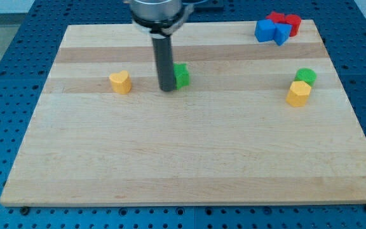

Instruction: Drag the green star towards the left side of the green circle

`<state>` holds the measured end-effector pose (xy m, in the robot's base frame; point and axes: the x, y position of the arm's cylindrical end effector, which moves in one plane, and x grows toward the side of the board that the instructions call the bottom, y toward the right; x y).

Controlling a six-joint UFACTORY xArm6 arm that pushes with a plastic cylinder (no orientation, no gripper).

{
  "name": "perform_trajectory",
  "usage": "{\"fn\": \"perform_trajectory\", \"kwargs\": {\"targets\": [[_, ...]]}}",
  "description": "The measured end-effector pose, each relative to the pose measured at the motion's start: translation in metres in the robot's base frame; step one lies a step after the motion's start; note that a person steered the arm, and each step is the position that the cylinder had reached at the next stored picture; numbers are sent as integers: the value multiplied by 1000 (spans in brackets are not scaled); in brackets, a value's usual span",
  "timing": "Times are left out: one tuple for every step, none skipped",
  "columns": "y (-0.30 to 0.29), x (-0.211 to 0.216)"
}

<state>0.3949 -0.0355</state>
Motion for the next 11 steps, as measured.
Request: {"fn": "perform_trajectory", "kwargs": {"targets": [[-12,0],[-53,-7],[-56,-37],[-41,-53],[-6,-43],[21,-18],[54,1],[95,4],[121,4],[134,-3],[149,-13]]}}
